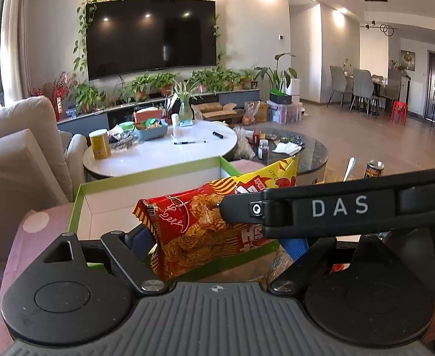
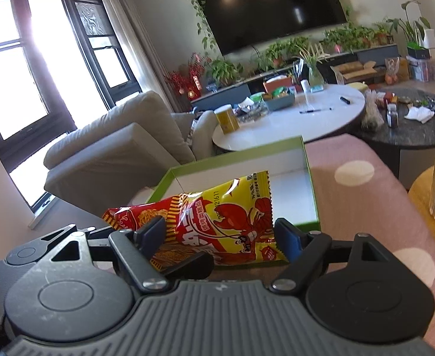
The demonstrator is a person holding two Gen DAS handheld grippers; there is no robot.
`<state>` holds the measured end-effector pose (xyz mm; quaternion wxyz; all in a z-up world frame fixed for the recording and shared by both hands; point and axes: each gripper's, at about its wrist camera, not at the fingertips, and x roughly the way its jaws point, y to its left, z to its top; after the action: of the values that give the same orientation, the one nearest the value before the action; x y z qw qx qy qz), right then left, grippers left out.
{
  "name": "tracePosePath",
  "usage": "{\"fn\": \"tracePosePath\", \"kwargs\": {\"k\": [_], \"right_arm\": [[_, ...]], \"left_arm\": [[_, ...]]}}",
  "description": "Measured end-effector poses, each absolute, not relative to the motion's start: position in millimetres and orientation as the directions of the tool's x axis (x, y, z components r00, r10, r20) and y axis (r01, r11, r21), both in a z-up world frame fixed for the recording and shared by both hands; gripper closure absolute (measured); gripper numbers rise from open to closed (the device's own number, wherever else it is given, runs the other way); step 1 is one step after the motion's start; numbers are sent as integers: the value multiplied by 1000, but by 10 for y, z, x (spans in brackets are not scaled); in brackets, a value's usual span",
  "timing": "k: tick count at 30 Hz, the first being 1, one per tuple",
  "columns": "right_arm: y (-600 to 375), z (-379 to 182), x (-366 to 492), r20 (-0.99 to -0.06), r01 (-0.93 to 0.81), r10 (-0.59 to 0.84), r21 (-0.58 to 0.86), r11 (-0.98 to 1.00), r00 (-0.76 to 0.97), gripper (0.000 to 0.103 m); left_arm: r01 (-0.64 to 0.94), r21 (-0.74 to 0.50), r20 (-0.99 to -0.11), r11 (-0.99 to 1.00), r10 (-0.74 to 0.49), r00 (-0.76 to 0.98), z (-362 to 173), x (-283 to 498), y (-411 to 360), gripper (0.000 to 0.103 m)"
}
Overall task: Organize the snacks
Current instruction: 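Lift the chip bag over the box and drop it inside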
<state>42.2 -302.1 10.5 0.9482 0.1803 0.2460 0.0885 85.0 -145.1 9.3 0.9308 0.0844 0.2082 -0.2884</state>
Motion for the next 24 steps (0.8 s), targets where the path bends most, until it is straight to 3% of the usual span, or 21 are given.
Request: {"fn": "tracePosePath", "kwargs": {"k": [8, 24], "right_arm": [[-3057, 215, 476, -408, -103, 261, 370, 923, 875, 35], [-3131, 211, 819, -435, -98, 277, 390, 916, 857, 35]], "left_arm": [[564, 50, -412, 824, -497, 764, 229, 869, -1481, 18], [559, 57, -451, 827, -478, 754, 234, 1190, -1608, 18]]}}
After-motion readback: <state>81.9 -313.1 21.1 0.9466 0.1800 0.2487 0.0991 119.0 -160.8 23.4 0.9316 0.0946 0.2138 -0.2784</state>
